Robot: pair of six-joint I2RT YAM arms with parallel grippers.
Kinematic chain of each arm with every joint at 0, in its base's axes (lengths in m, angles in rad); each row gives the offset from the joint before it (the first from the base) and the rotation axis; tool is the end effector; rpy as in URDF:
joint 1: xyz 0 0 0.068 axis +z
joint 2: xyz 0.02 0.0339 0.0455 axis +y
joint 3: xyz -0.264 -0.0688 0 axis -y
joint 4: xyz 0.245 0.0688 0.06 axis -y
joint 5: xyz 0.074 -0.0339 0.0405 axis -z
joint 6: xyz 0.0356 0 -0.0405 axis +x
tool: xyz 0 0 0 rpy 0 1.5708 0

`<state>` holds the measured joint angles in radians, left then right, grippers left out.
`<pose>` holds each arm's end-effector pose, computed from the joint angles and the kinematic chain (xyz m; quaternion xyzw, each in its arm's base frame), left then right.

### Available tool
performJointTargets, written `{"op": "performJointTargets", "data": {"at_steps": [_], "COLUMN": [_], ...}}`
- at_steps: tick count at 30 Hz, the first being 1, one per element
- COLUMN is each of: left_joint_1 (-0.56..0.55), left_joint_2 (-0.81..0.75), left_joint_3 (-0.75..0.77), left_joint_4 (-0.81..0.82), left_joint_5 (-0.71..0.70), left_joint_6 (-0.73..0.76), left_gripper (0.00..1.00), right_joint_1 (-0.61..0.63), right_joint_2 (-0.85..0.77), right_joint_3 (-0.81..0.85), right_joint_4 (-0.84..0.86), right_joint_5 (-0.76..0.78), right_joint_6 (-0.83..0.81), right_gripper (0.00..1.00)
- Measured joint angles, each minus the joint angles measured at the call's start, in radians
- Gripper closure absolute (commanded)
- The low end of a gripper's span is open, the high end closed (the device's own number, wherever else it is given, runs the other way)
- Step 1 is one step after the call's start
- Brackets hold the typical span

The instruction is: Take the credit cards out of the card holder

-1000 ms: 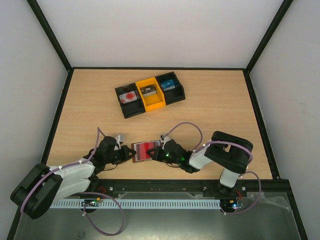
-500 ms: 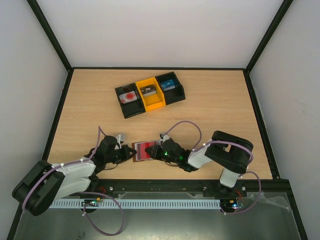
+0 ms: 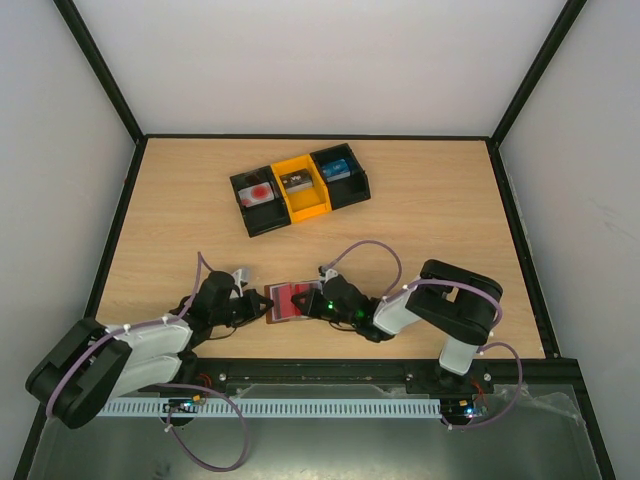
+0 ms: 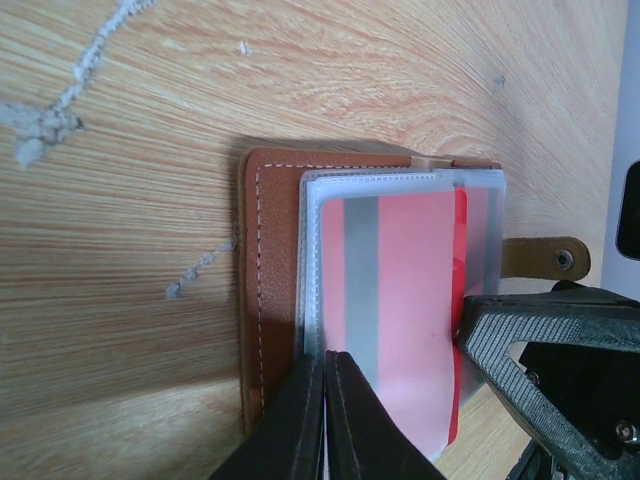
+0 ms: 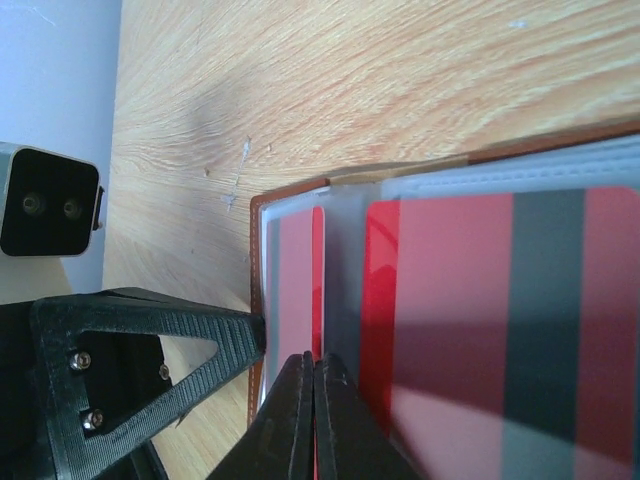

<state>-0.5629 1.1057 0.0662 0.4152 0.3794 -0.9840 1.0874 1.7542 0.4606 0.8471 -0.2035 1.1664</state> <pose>0.1319 -0.0988 0.1060 -0.0986 0.8728 -0.4328 0.2030 0.1289 0.2611 0.1068 -0.0209 0.8432 0.5158 0.1501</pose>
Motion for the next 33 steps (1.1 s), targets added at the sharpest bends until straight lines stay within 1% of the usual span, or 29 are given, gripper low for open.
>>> {"op": "performJointTargets", "data": {"at_steps": [11,14,20,26,31,33], "left_joint_1": [-0.002,-0.002,-0.002,-0.002,-0.003,-0.004], "left_joint_2": [0.041,0.042,0.043,0.043,0.043,0.043], "left_joint_3": [0.002,0.003,0.003,0.003,0.003,0.003], "left_joint_4": [0.046,0.047,0.047,0.047,0.047,0.047], "left_joint_5": [0.005,0.005,0.005,0.005,0.005,0.004], "left_joint_6": [0.000,0.000,0.000,0.000,0.000,0.000], "left_gripper": [0.94,0.94,0.94,0.95,0.95,0.95], "right_joint_1": [0.000,0.000,0.000,0.000,0.000,0.000], "right_joint_2": [-0.027,-0.033,-0.033,-0.032,-0.028,-0.021], "right_joint_3": [-0.051,-0.050,-0.016,0.020,0.023,0.023], "right_joint_4": [0.031,0.031,-0.021,-0.076,-0.085,-0.080], "right_joint_5": [0.010,0.011,0.024,0.035,0.032,0.025], "right_joint_6": [0.001,0.000,-0.007,-0.019,-0.019,-0.018], "right_gripper": [0.98,0.90,0.84,0.83,0.83,0.81]}}
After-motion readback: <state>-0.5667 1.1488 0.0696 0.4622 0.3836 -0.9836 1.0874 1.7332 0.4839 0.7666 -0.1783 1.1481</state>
